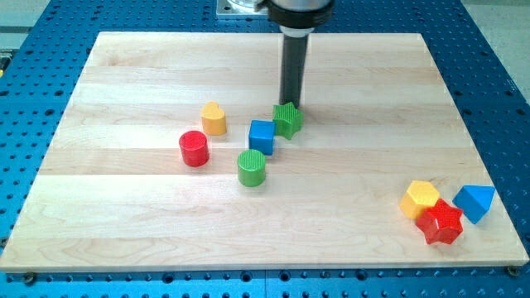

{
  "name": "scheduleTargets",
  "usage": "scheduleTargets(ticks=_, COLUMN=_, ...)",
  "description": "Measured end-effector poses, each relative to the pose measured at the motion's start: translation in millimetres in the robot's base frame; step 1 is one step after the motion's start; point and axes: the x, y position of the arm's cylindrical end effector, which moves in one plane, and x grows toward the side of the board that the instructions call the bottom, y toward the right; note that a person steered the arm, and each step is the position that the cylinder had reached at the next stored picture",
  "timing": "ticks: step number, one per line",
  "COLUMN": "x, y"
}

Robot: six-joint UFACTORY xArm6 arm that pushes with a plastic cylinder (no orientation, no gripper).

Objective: Push the blue cube into the green circle

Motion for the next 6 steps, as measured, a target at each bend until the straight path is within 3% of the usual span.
scheduleTargets(ticks=1, x=4, y=-43)
scheduleTargets(ticks=3, x=93, y=-19)
scheduleTargets(ticks=5, x=88, y=-40)
scheduleTargets(ticks=6, x=114, y=-87)
